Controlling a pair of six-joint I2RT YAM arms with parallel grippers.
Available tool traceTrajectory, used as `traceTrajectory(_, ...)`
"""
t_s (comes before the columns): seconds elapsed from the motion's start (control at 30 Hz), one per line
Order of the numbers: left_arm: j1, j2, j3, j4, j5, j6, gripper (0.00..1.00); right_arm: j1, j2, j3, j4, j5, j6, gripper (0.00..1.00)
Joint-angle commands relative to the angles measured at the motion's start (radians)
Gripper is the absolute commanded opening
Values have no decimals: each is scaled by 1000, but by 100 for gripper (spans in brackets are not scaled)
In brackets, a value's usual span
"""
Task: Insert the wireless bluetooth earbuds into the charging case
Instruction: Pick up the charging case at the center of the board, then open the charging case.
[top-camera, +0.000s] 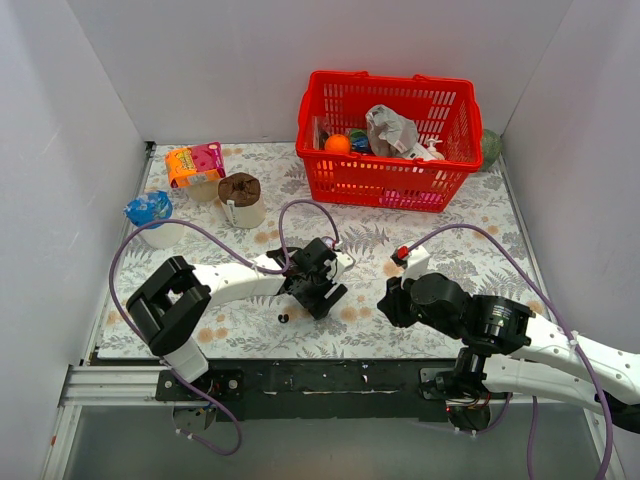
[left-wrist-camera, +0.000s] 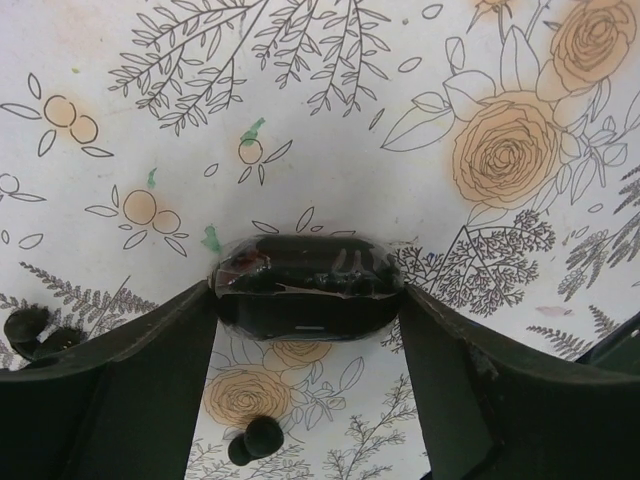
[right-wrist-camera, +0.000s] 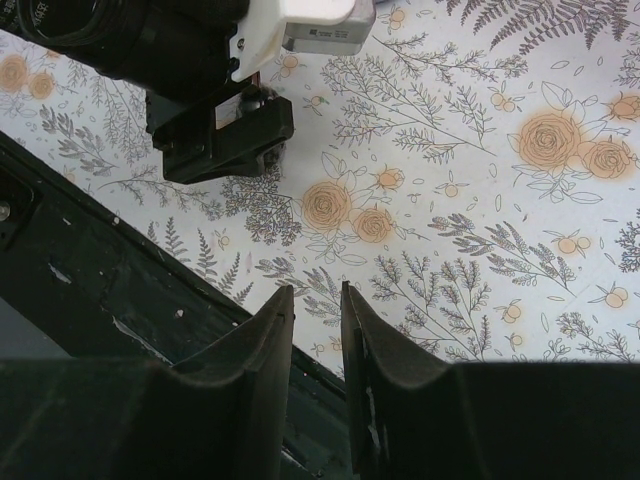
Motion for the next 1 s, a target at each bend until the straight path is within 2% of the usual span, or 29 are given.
traceTrajectory(0.0, -2, 0, -7, -20, 32, 6, 60, -2, -14, 20, 13, 6, 14, 33)
traceTrajectory(0.07, -1, 1, -10, -20, 46, -5, 45, -2, -15, 23, 10, 6, 21, 33)
traceTrajectory(0.23, -2, -100, -39, 56, 14, -40, 28, -2, -17, 71, -2, 18, 22, 33)
traceTrajectory(0.3, -2, -214, -74, 104, -52, -54, 13, 0, -14, 121, -12, 55, 22, 36)
traceTrajectory(0.37, -2, -320, -114, 205, -57, -60, 5, -2, -15, 152, 10, 78, 18, 40)
traceTrajectory(0.4, -2, -439, -179, 254, -57, -63, 5, -2, -23, 167, 31, 79, 10, 48)
traceTrajectory(0.43, -2, -521, -223, 378, -35, -59, 5, -2, -29, 167, 63, 78, 5, 57)
traceTrajectory(0.5, -7, -668, -348, 548, 49, -28, 6, -3, -38, 166, 161, 12, -15, 84)
traceTrajectory(0.53, -7, -815, -475, 710, 61, -26, 5, -2, -29, 175, 178, -21, -28, 89)
traceTrajectory(0.6, -13, -903, -548, 803, 65, -27, 3, -3, 48, 213, 150, -90, -38, 93)
traceTrajectory(0.73, -16, -957, -594, 833, 71, -8, 0, -2, 213, 368, 61, -154, -62, 95)
traceTrajectory(0.87, -25, -999, -634, 882, 51, 15, 0, -2, 251, 381, 140, -163, -67, 95)
traceTrajectory(0.97, -33, -994, -630, 867, 45, 41, 0, -2, 304, 433, 128, -163, -74, 93)
